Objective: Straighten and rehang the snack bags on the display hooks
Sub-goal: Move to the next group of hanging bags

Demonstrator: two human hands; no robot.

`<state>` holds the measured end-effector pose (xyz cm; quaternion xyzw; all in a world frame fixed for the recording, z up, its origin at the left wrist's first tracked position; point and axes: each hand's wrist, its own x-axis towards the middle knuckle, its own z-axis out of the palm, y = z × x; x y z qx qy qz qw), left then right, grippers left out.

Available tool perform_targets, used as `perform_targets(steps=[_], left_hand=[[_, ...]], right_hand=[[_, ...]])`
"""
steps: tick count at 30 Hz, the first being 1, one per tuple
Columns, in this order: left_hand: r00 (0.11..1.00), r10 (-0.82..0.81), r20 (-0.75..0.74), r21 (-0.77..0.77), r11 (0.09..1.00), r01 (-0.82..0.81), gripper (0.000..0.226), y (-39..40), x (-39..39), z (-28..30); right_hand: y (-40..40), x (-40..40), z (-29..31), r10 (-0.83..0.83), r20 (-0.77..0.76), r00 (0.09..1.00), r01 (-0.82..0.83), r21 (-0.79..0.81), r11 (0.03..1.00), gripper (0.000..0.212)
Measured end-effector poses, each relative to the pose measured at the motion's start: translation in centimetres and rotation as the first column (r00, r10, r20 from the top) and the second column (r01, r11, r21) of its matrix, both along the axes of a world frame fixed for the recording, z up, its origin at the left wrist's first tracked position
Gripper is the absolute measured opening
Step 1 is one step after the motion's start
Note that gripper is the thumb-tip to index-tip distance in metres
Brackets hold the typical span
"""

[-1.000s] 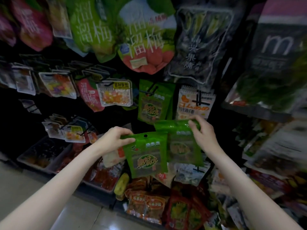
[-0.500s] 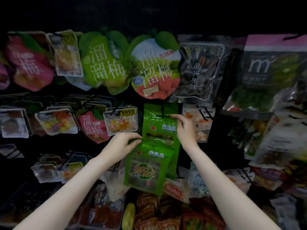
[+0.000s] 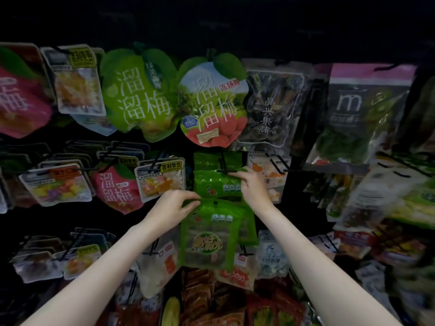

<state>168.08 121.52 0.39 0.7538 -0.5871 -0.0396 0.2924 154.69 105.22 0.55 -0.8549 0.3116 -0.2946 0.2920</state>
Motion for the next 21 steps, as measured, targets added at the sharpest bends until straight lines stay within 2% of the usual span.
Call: perform_targets(steps=[4,8,10,12,14,16,18,19,21], left_hand=[[0.999,0.041,-0.006,-0.015,0.999,-0.041,0.026,-0.4,0.4,0.0],[0.999,0.033,0.001,0.023,0.999,-0.033,0.027,-0.8,0.2,-0.2],[1.000,0.022,0.000,0.050,0.999,-0.022,0.028,-0.8,0.1,-0.5],[1.000,0.012,-0.008,0.060,0.998,-0.012,0.027,-1.0,0.3,-1.0],[1.000,0.001,-0.029,0.061,0.998,0.000,0.026,-1.5,0.2,-1.5],[0.997,0.006,-0.071,0.046,0.999,-0.003,0.024,-2.2,0.0,-1.8],[0.989,0.019,-0.145,0.015,1.000,-0.017,0.021,-3.1,-0.5,-1.5],[0.982,0.016,-0.190,-0.008,1.000,-0.018,0.019,-3.6,-0.8,-1.3],[0.958,-0.005,-0.288,-0.073,0.997,-0.016,0.013,-4.4,-1.5,-0.7]], right_hand=[[-1.1,1.1,-0.4,0.023,-0.165,0.986,-0.029,-0.034,0.999,0.051],[-2.1,1.4,-1.2,0.046,-0.326,0.944,-0.083,-0.103,0.991,0.071],[-2.1,0.6,-1.5,0.019,-0.210,0.977,-0.036,-0.077,0.996,0.061],[-1.5,-0.7,-1.7,0.008,-0.003,1.000,-0.008,0.003,1.000,0.038],[-0.6,-2.3,-1.6,0.087,0.145,0.986,-0.113,0.181,0.977,0.025],[0.4,-3.7,-1.2,0.238,0.122,0.964,-0.266,0.355,0.896,0.022],[0.8,-4.1,-1.5,0.284,0.014,0.959,-0.273,0.324,0.906,0.018],[0.7,-4.0,-1.6,0.232,0.028,0.972,-0.231,0.272,0.934,0.015],[0.5,-3.6,-1.3,0.108,0.161,0.981,-0.142,0.217,0.966,0.012]])
